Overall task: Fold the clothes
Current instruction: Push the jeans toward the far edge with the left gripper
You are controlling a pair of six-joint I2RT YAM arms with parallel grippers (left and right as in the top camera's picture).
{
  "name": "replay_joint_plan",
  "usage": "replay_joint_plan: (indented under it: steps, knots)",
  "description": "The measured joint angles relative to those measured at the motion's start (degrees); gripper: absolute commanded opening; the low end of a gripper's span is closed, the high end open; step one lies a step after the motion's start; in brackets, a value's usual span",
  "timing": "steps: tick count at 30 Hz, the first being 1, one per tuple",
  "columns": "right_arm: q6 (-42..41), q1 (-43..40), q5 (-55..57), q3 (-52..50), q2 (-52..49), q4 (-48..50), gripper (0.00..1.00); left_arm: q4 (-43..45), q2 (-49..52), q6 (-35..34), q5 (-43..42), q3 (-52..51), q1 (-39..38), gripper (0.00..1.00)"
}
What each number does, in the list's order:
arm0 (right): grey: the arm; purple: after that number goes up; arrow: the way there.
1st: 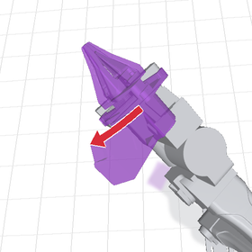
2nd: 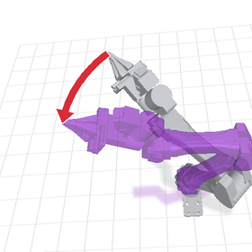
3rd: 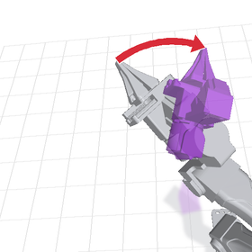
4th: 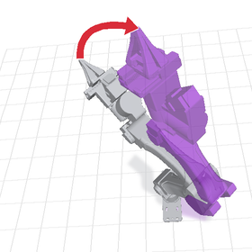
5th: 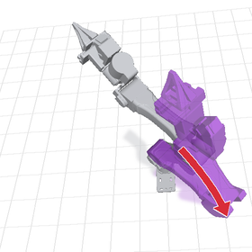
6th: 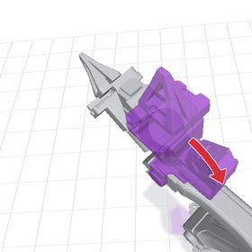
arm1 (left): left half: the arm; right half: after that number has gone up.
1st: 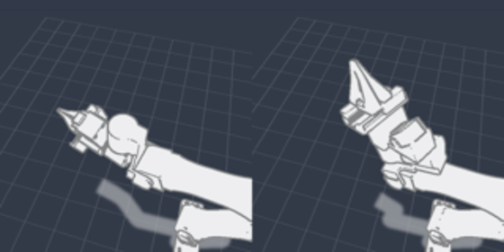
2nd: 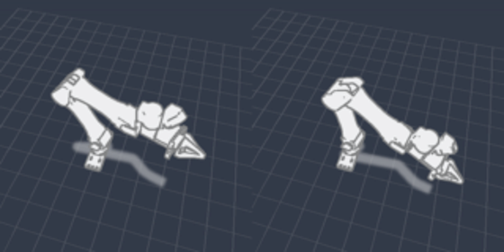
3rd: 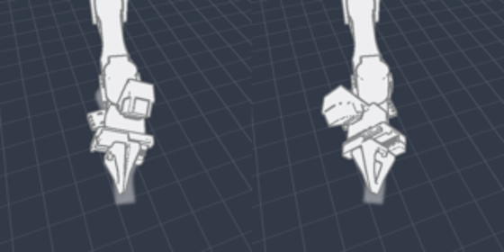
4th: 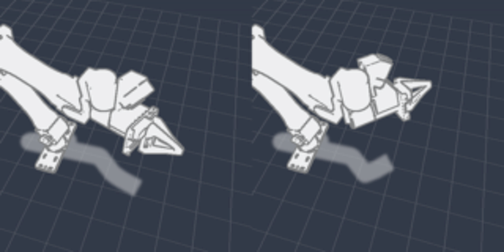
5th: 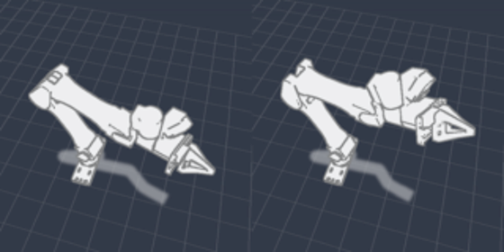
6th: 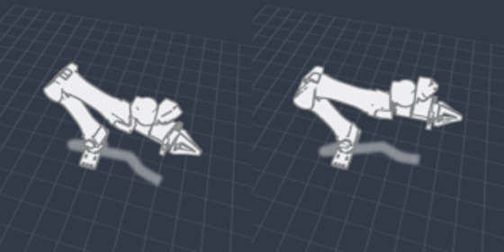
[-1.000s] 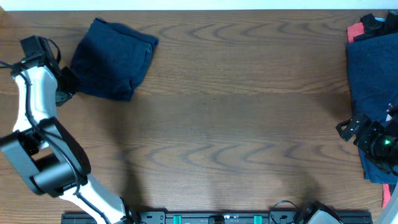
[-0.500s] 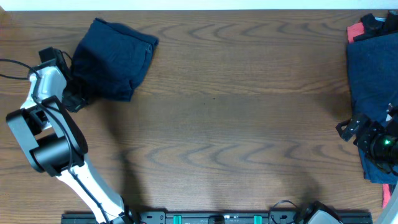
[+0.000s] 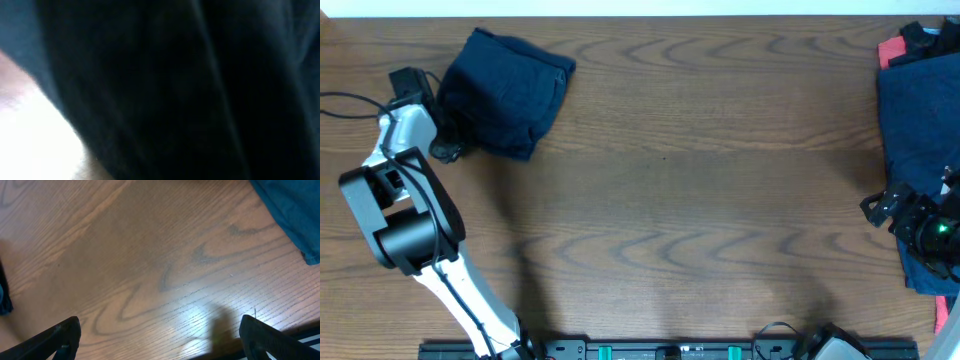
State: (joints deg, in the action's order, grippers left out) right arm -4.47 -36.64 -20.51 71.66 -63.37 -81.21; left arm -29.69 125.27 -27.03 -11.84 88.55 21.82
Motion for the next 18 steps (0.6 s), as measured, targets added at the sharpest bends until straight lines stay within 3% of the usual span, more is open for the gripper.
replay_joint_plan:
  steps: [9,18]
  knots:
    - [0.00,0.00,0.00,0.00,0.00,-0.74,0.99,10.82,3.10,-7.89,-3.43,1.22,-4.70,0.06]
    - [0.00,0.00,0.26,0.00,0.00,-0.83,0.99,12.87,3.63,-16.11,-4.37,1.29,-6.01,0.06]
